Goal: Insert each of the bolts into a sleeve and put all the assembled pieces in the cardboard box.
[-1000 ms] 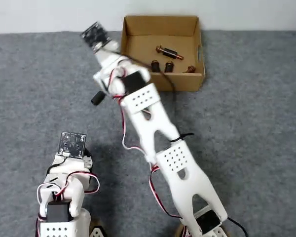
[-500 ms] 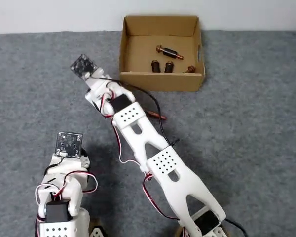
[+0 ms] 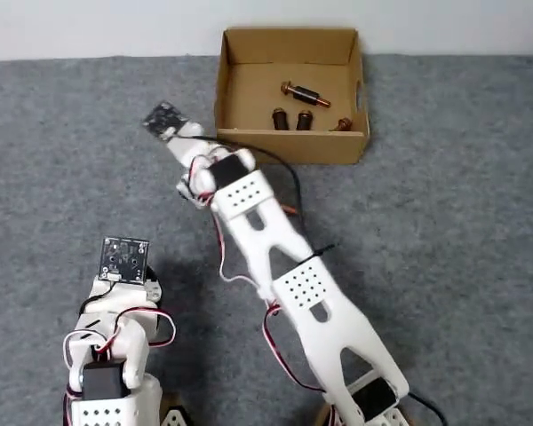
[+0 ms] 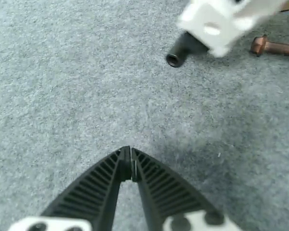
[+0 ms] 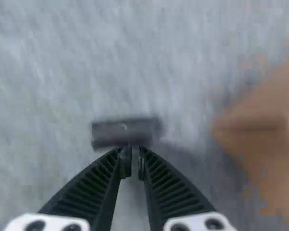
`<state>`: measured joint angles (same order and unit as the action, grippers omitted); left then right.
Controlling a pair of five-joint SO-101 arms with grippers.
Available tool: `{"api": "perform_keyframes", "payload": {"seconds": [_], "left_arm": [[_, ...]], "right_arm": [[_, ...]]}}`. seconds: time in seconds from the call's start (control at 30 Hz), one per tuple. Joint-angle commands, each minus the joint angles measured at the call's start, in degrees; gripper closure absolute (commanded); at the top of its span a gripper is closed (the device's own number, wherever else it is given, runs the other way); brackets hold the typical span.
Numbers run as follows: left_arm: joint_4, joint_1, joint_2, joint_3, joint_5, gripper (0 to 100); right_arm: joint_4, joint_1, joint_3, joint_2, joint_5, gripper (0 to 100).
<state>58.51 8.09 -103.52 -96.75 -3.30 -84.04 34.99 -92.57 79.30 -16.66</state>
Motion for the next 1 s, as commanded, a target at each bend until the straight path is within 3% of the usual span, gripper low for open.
{"api": "perform_keyframes", "payload": {"seconds": [0.0,0.07,0.2,0.57,0.73,0.87,0.97], "left_arm": [[0.4,0.2,-0.2,0.3,-0.5,99],[0.4,0.1,-0.2,0.3,-0.5,99],[0.4,0.1,-0.2,0.3,-0.4,99],[0.4,0.1,-0.2,0.3,-0.4,99],[0.4,0.1,-0.2,0.3,-0.4,99],[0.4,0.1,-0.2,0.3,-0.4,99],[0.4,0.1,-0.2,0.3,-0.4,99]], "right_arm": [[-14.0,-2.2,-1.4,-8.9,0.7,99.0],[-18.7,-2.4,-1.4,-12.4,0.7,99.0],[-17.4,-2.2,-1.4,-17.5,0.8,99.0],[8.6,0.4,-1.0,-4.9,0.9,99.0],[14.4,1.9,-1.3,1.5,0.6,99.0],[12.2,1.9,-1.3,3.0,0.7,99.0],[2.8,1.5,-1.4,1.3,0.8,99.0]]}}
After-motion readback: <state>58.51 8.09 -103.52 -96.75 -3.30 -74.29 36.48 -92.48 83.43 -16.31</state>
